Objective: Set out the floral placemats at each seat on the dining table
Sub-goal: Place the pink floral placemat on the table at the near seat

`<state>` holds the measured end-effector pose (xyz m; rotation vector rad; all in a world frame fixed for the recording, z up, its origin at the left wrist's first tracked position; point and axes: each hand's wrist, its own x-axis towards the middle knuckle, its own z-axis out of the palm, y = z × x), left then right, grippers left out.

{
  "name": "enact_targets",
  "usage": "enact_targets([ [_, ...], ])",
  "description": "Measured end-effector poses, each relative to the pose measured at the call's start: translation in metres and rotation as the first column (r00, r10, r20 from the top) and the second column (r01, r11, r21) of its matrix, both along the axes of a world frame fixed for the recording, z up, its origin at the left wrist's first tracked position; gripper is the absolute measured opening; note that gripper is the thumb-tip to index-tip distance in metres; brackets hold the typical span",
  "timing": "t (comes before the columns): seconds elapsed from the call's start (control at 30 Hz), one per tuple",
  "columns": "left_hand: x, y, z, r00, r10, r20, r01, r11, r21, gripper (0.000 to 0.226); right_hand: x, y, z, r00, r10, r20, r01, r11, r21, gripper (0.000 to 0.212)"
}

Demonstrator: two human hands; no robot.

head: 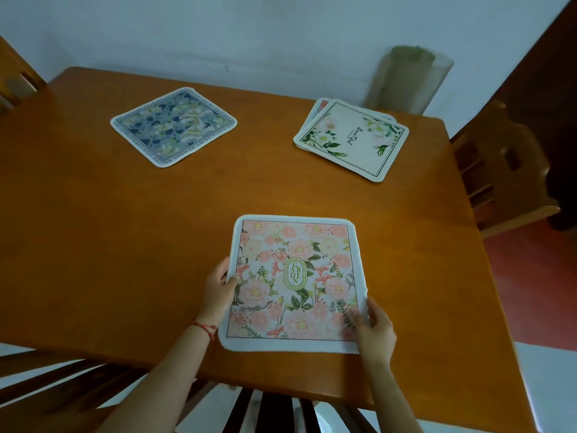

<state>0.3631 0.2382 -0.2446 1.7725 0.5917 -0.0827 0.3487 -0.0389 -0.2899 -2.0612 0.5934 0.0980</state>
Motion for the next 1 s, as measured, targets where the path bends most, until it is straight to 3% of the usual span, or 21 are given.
enact_targets([
  [0.17,0.004,0.005,0.008,1.0,0.008,-0.009,-0.008,0.999,0.04,0.043,-0.009,0.011,0.0,0.999,-0.036,0.009,0.036,0.999,-0.002,0.049],
  [0.53,-0.017,0.019,-0.004,0.997,0.01,-0.077,-0.014,0.999,-0.05,0.052,0.011,0.007,0.026,0.999,0.018,0.028,-0.02,0.999,0.048,0.051],
  [0.73,-0.015,0.01,-0.004,0.998,-0.008,-0.064,0.003,0.997,-0.078,0.051,-0.001,0.005,0.032,1.0,0.007,0.028,-0.008,0.999,0.05,0.04],
  [1.0,-0.016,0.011,-0.003,0.997,-0.041,-0.071,0.037,0.997,-0.062,0.051,-0.005,0.005,0.033,1.0,-0.01,0.005,0.01,0.999,0.043,0.05],
])
